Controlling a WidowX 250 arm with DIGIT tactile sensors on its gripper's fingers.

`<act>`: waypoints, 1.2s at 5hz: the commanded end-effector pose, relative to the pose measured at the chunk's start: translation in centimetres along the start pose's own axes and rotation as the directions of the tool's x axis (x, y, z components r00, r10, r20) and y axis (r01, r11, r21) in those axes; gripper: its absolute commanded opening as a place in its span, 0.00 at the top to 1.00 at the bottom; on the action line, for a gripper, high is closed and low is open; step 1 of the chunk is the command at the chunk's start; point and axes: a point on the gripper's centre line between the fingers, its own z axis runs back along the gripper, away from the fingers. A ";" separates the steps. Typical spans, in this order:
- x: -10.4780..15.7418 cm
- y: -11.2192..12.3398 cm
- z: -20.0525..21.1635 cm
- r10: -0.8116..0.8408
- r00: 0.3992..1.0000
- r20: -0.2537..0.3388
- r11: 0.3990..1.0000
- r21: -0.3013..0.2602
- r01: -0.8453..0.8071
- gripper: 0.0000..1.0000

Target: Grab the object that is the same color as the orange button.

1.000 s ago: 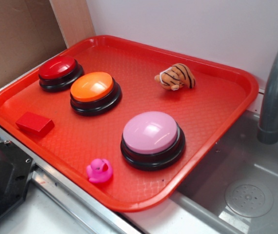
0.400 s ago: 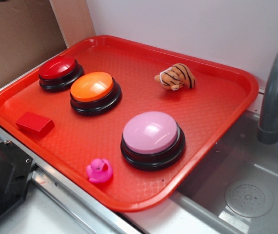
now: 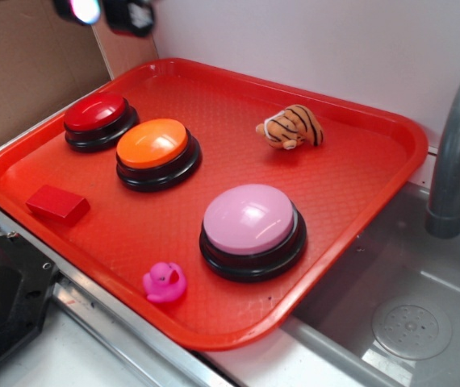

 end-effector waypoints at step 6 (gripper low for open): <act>10.3 -10.4 -7.7 -0.019 0.999 -0.026 0.998 0.058 0.021 0.00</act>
